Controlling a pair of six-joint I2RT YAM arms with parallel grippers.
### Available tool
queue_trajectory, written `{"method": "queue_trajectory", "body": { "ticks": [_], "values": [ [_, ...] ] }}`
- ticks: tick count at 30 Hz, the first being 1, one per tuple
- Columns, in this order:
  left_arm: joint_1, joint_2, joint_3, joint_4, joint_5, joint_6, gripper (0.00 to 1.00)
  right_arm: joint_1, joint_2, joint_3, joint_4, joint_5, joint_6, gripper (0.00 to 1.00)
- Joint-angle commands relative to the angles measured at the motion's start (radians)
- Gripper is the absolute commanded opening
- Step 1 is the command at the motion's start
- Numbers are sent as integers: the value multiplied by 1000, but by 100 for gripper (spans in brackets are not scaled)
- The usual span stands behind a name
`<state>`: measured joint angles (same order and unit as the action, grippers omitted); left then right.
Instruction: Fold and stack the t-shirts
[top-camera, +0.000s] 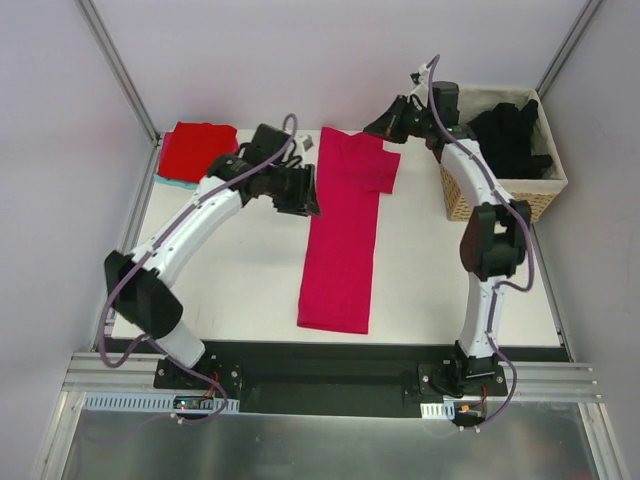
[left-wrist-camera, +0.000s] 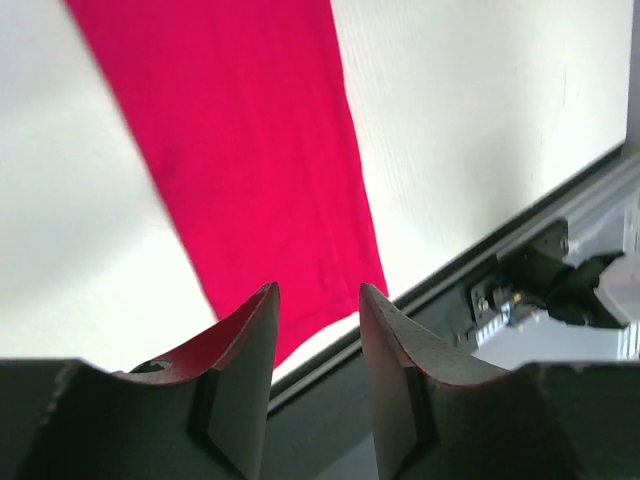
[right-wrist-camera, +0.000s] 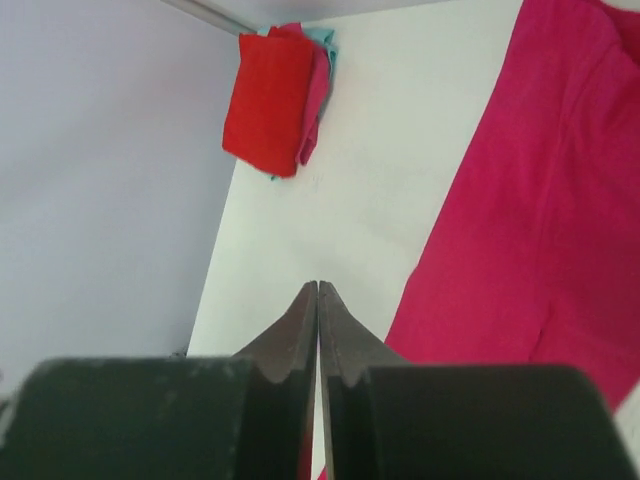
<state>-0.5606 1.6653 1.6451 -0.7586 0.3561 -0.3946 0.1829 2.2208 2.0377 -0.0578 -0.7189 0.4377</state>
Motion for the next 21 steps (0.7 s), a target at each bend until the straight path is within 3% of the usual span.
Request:
{"method": "queue_trajectory", "body": {
  "ticks": [1, 4, 5, 7, 12, 21],
  "values": [
    [172, -211, -159, 121, -20, -18, 38, 12, -292, -246, -342, 62, -293, 11],
    [304, -349, -336, 223, 93, -76, 36, 41, -481, -431, -467, 221, -381, 12],
    [358, -428, -372, 287, 87, -69, 35, 77, -530, -547, -511, 365, -431, 14],
    [370, -499, -425, 301, 22, -2, 36, 113, -654, -649, -537, 462, -471, 20],
    [376, -648, -522, 301, 6, 68, 41, 174, -851, -986, -521, 487, -317, 26],
    [375, -690, -830, 372, 247, -78, 35, 291, -1119, -1264, -593, 547, -131, 32]
  ]
}}
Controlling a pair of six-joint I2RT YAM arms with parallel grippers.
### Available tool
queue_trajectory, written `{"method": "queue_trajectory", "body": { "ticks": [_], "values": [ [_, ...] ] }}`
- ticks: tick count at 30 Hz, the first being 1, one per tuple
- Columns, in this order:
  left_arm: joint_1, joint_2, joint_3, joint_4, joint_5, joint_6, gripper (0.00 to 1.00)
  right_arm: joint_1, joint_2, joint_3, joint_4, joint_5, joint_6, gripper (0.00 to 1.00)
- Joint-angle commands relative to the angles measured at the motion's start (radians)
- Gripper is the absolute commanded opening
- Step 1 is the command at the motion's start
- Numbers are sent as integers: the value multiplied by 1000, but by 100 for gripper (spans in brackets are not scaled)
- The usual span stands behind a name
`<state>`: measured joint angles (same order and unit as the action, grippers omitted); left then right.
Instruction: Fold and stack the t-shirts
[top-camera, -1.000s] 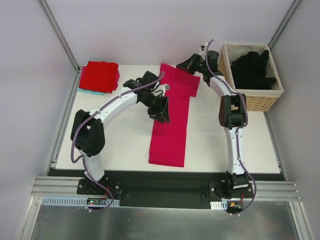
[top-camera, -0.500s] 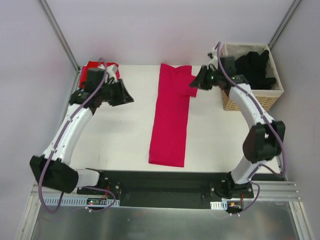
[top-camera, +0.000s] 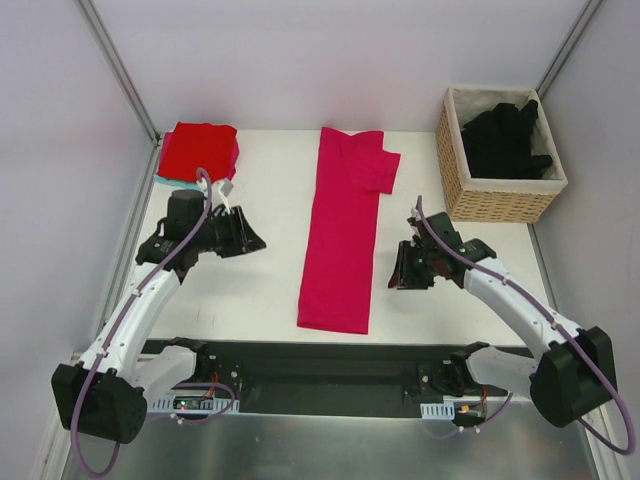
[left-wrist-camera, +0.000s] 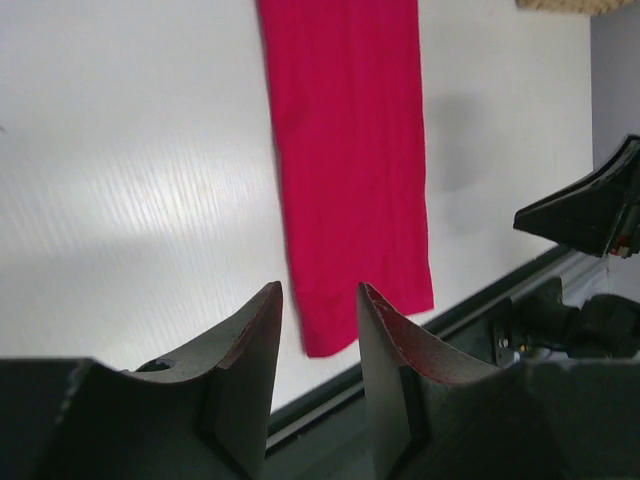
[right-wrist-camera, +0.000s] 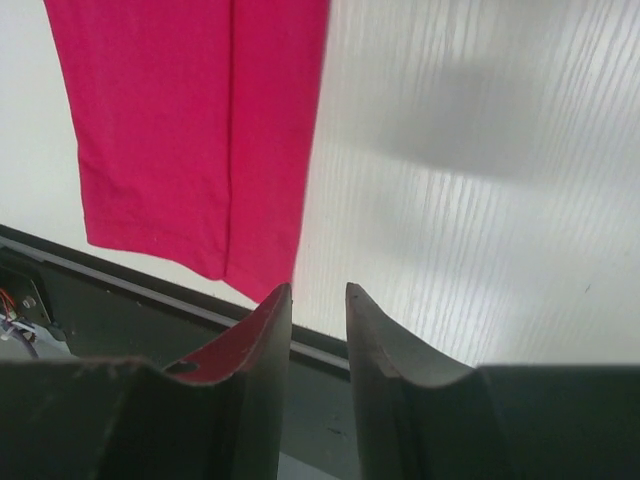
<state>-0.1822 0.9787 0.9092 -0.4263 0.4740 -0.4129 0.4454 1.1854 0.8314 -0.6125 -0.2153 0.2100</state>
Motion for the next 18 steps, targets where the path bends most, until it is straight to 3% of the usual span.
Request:
{"method": "queue_trajectory", "body": {
  "ticks": [1, 4, 10, 14, 18],
  "values": [
    [-2, -8, -130, 43, 138, -50, 34, 30, -90, -96, -23, 31, 121, 32],
    [-2, -31, -183, 46, 121, -29, 33, 36, -58, -132, 68, -80, 163, 34],
    [-2, 20, -242, 75, 129, -61, 30, 99, 115, -158, 220, -122, 170, 34],
    [-3, 12, -263, 84, 120, -50, 29, 121, 166, -189, 350, -156, 203, 34],
    [-3, -34, -297, 84, 127, -49, 30, 136, 201, -196, 376, -160, 215, 34]
  ]
}}
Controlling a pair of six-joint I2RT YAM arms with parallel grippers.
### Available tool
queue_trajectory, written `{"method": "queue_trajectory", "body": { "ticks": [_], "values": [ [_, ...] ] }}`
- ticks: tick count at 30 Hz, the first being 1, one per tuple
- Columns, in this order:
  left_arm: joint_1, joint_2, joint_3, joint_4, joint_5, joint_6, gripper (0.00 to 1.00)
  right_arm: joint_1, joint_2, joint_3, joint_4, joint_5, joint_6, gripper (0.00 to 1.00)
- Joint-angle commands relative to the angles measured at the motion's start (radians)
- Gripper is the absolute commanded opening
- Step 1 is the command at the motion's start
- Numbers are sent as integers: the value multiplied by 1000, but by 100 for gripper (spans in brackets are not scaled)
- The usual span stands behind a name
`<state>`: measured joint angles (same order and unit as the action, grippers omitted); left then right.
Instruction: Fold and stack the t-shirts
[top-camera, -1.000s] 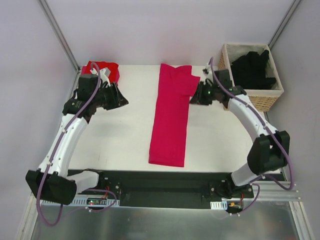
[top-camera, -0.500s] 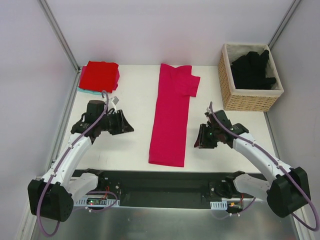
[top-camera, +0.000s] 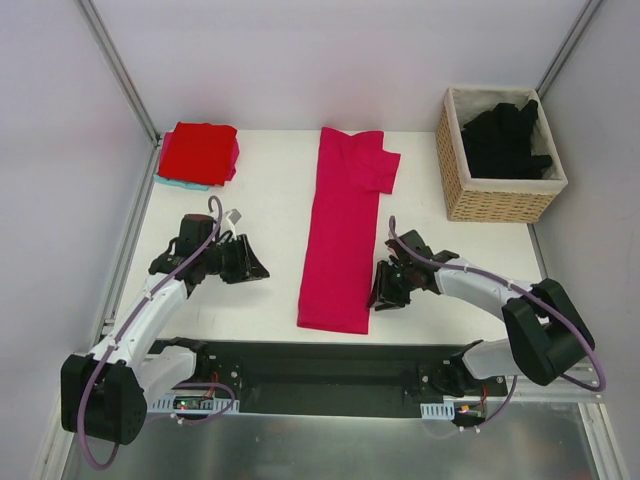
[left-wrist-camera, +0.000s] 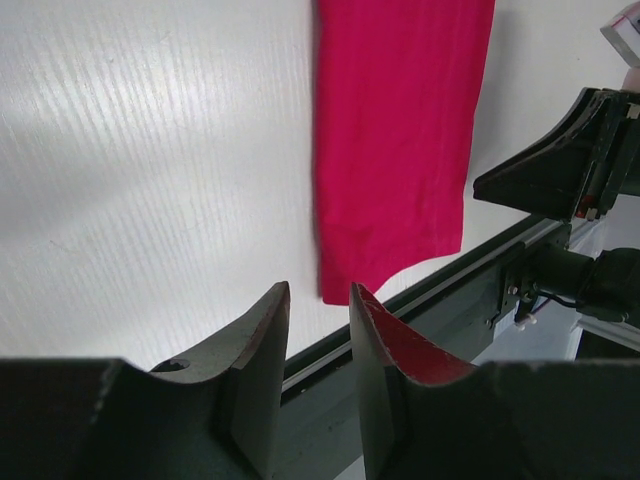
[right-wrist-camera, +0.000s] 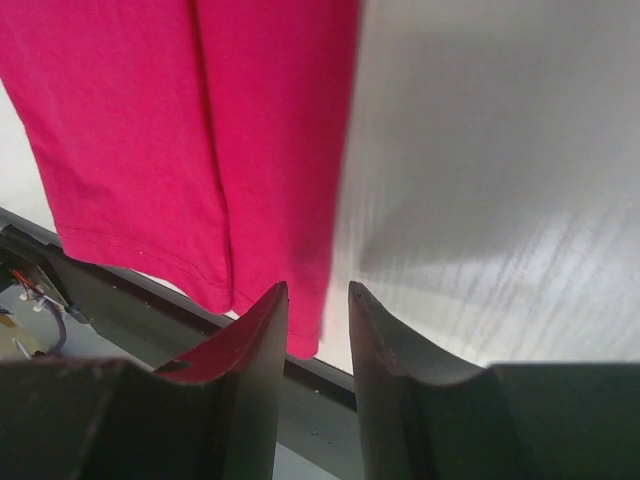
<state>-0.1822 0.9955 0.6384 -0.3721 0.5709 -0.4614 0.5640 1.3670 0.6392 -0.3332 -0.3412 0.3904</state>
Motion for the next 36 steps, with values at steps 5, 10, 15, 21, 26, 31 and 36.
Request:
{"method": "queue_trajectory", "body": {
  "ticks": [5, 10, 15, 21, 26, 31, 36],
  "values": [
    [-2, -89, -36, 22, 20, 7, 31, 56, 47, -42, 144, -32, 65, 34],
    [-3, -95, -19, -1, 26, 15, 31, 111, 102, -59, 175, -27, 99, 34],
    [-2, -107, -20, -10, 29, 12, 31, 154, 155, -12, 132, -9, 87, 29],
    [-2, -113, -13, -22, 26, 9, 30, 186, 198, 92, -55, 70, 36, 1],
    [-3, -123, -2, -24, 23, 3, 29, 188, 201, 155, -240, 178, -44, 1],
    [-2, -118, 6, -22, 15, -3, 29, 168, 196, 128, -230, 200, -56, 1],
    [-3, -110, 1, -24, 23, -2, 29, 163, 216, 175, -217, 206, -53, 4]
  ]
}}
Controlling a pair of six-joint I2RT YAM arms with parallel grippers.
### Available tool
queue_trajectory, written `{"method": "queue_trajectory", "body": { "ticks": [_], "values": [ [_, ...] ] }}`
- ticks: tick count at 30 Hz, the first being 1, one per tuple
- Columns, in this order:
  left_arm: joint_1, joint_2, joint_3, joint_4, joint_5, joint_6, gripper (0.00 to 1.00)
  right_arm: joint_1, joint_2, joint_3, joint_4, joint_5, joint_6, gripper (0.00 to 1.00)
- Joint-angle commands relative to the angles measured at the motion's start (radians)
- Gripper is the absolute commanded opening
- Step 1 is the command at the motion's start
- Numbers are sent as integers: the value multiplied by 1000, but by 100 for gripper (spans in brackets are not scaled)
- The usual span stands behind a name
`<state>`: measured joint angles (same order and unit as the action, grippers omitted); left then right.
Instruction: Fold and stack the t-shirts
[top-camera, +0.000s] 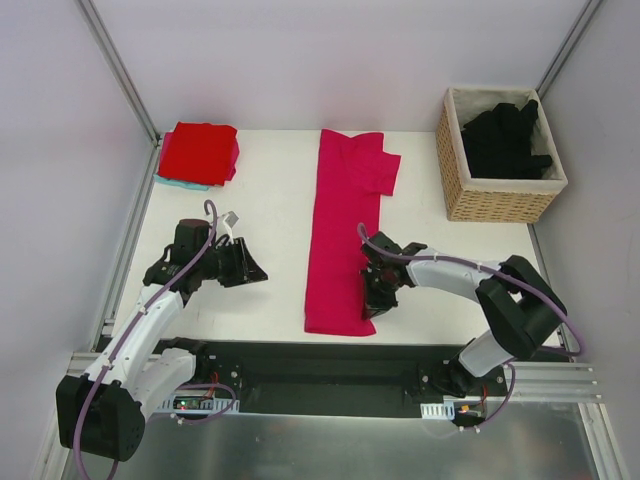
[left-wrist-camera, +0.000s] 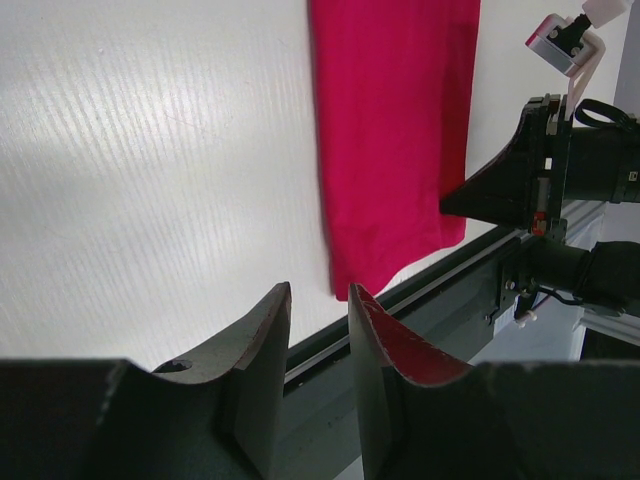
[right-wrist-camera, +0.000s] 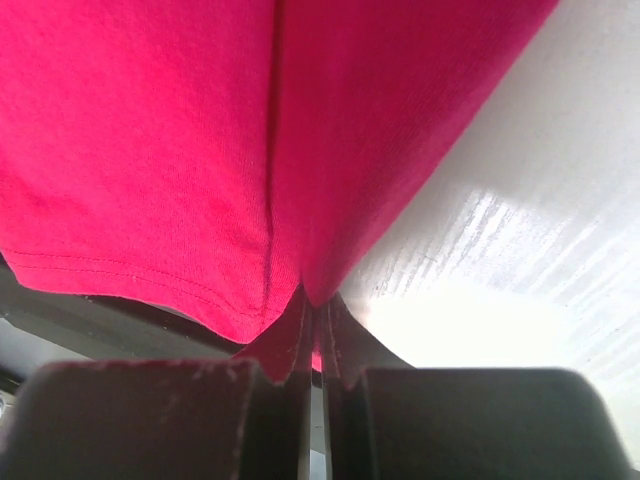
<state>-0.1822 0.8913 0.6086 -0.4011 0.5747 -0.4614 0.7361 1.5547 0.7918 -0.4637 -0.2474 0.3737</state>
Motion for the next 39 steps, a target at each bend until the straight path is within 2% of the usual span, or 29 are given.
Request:
{"method": "queue_trajectory", "body": {
  "ticks": [1, 2, 3, 4, 6, 9, 13, 15, 20, 22, 25, 30, 34, 39],
  "values": [
    [-3, -6, 30, 5, 17, -3, 29, -7, 33, 29, -92, 120, -35, 6],
    [-2, -3, 28, 5, 23, -3, 29, -7, 42, 38, -99, 128, -35, 11],
    [-3, -2, 26, 5, 33, -5, 29, -9, 45, 52, -107, 134, -35, 24],
    [-2, 1, 26, 5, 37, -6, 30, -7, 44, 56, -125, 143, -30, 29],
    [-3, 15, 22, 5, 62, -3, 31, -7, -8, 57, -136, 197, -15, 39],
    [-3, 52, 11, -5, 94, 9, 31, -10, -139, 27, -153, 302, 28, 47],
    [-3, 69, -1, -2, 90, -8, 30, -26, -306, -34, -178, 385, 51, 49],
    [-5, 63, -6, -1, 82, -23, 30, -43, -428, -83, -150, 369, 57, 50],
    [-13, 49, -59, 54, 60, -71, 30, -158, -669, -339, 54, 163, 100, 51],
    [-28, 38, -92, 73, 30, -106, 30, -185, -750, -387, 108, 101, 103, 51],
    [-88, 50, -121, 107, -24, -138, 30, -198, -763, -431, 135, 21, 64, 51],
    [-249, 158, -124, 171, -104, -183, 28, -199, -651, -376, 117, -84, -47, 45],
    [-309, 244, -133, 248, -105, -210, 27, -199, -634, -387, 138, -147, -48, 42],
    [-374, 325, -167, 298, -118, -238, 25, -198, -692, -454, 161, -194, -25, 42]
  ]
}}
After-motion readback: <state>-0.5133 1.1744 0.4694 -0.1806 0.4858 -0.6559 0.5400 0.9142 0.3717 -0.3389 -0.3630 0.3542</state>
